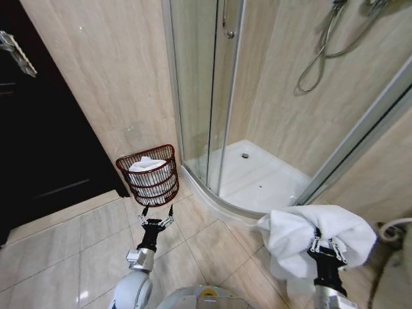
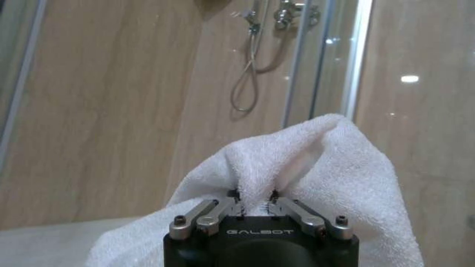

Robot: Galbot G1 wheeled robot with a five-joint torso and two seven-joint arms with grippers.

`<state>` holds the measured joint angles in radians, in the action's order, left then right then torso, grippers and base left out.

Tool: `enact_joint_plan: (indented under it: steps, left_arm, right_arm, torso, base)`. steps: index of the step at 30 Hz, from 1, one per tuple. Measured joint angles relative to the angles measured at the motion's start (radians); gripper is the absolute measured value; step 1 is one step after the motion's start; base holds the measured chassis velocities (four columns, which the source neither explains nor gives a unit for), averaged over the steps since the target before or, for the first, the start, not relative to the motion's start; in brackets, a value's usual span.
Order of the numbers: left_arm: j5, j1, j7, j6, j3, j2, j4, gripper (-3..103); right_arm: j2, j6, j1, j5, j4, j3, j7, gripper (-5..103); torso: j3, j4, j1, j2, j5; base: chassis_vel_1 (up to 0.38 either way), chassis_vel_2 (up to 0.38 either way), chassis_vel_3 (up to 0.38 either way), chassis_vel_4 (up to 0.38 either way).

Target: Discard the used towel into the hamper.

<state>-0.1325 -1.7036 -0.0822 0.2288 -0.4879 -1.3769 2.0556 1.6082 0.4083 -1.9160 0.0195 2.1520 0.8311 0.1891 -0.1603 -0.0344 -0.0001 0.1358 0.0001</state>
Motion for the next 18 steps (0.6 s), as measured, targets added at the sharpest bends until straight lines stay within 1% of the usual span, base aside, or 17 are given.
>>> enact_joint_plan:
  steps: [6,8,10,13,18]
  left_arm:
    - [0.006,-0.003,0.003,0.003,-0.002,0.0,0.0,100]
    - [0.019,-0.002,0.005,0.017,-0.004,0.0,-0.002,100]
    - [0.038,0.003,-0.003,0.043,-0.005,-0.004,-0.013,100]
    - [0.053,0.008,-0.012,0.06,-0.006,-0.006,-0.021,100]
    - [0.059,0.008,-0.019,0.084,-0.002,-0.011,-0.024,100]
  right_arm:
    - [0.0,0.003,0.0,0.011,-0.006,0.01,-0.013,14]
    - [0.0,0.003,0.004,0.016,-0.008,0.013,-0.015,14]
    - [0.0,0.003,0.01,0.017,-0.009,0.014,-0.016,14]
    - [0.0,0.001,0.014,0.019,-0.009,0.016,-0.015,14]
    - [0.0,-0.004,0.013,0.02,-0.012,0.017,-0.015,14]
  torso:
    - [0.0,0.0,0.0,0.0,-0.0001]
    - [0.0,0.0001,0.0,0.0,-0.0001]
    - [0.0,-0.0002,0.0,0.0,-0.0001]
    - [0.0,-0.0003,0.0,0.0,-0.0001]
    - [0.0,0.0,0.0,0.0,-0.0001]
  base:
    - [0.05,0.067,0.083,0.064]
    - [0.092,0.05,0.054,0.087]
    - [0.126,0.088,0.06,0.085]
    - [0.133,0.1,0.052,0.064]
    - [0.091,0.096,-0.048,-0.063]
